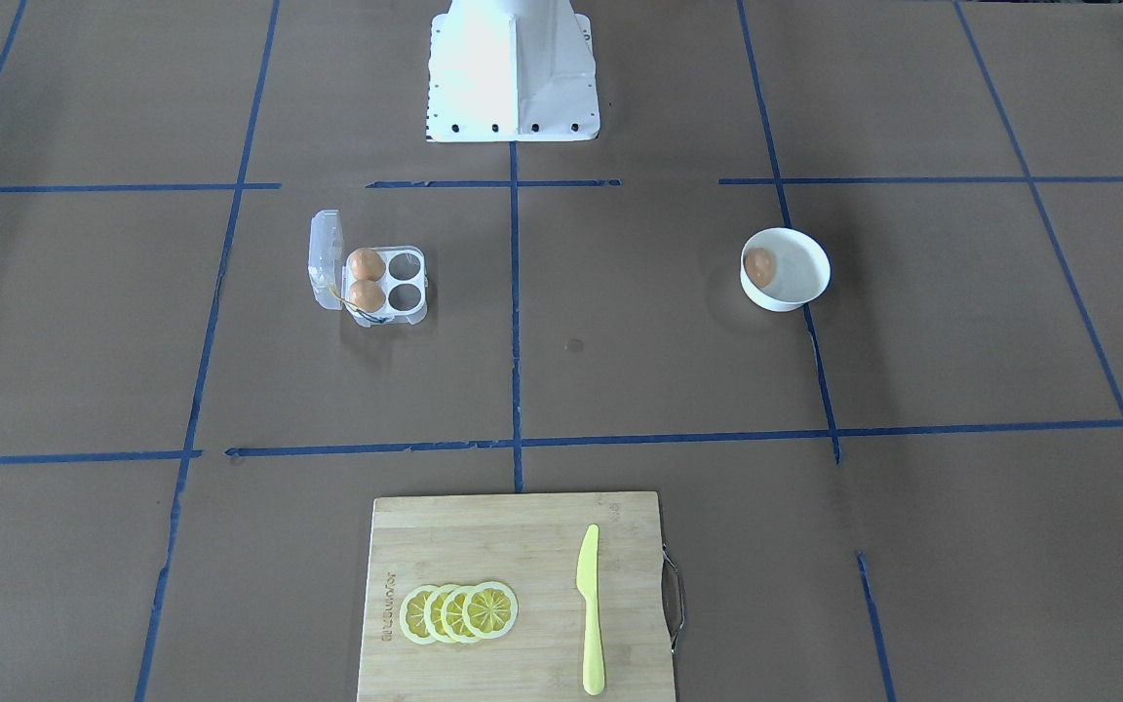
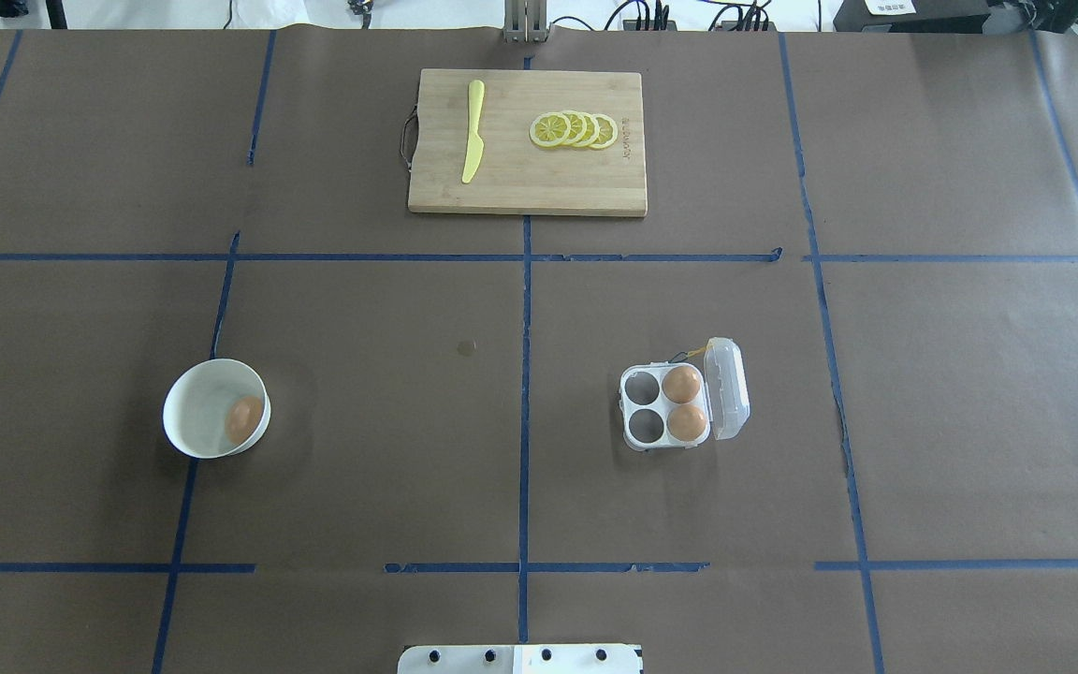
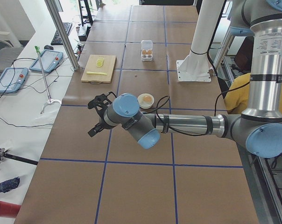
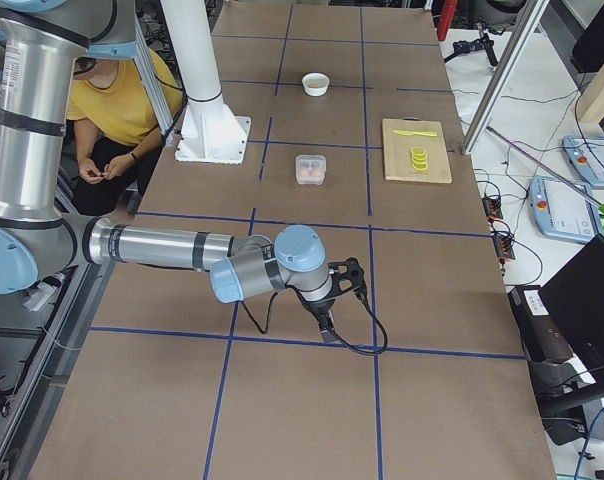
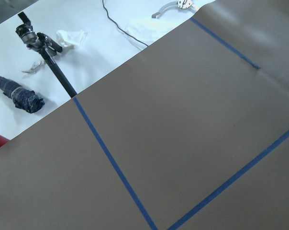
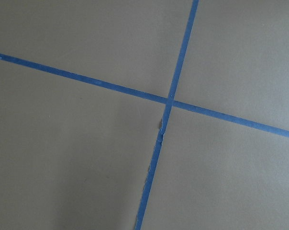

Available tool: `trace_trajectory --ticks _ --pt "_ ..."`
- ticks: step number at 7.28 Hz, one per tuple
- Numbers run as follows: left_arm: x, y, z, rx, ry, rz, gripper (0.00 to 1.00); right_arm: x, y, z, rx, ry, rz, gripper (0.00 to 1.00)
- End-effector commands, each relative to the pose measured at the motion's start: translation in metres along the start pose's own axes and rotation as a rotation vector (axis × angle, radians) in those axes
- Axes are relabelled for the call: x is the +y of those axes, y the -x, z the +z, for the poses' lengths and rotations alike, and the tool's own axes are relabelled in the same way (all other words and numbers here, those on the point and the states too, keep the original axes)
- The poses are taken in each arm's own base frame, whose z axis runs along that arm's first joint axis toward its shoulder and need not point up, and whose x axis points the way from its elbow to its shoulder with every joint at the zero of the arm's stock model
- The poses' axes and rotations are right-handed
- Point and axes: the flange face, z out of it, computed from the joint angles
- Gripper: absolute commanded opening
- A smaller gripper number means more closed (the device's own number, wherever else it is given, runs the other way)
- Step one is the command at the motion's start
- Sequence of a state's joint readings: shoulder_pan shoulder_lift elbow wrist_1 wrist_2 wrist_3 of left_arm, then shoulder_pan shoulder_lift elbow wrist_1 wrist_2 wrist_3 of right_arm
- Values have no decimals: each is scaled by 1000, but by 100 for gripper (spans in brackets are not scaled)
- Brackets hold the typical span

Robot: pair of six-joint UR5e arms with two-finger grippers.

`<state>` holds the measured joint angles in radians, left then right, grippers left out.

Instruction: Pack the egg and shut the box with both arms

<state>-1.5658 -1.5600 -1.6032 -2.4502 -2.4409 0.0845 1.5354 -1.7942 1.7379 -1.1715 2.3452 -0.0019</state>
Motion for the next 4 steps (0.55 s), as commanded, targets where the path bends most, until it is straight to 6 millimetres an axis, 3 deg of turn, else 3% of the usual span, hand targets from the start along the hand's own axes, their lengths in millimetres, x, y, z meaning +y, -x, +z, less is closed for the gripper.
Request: trace_trajectory --ticks 1,2,3,4 --pt "-18 -59 55 145 18 34 100 -1 6 0 -59 -3 -1 100" --pt "-32 -89 61 182 27 -110 100 1 4 2 -56 3 4 100" --pt "-38 -115 71 171 32 -141 100 1 4 2 -56 2 3 100" --pt "-45 -155 91 162 47 -207 100 3 3 3 -56 5 5 100"
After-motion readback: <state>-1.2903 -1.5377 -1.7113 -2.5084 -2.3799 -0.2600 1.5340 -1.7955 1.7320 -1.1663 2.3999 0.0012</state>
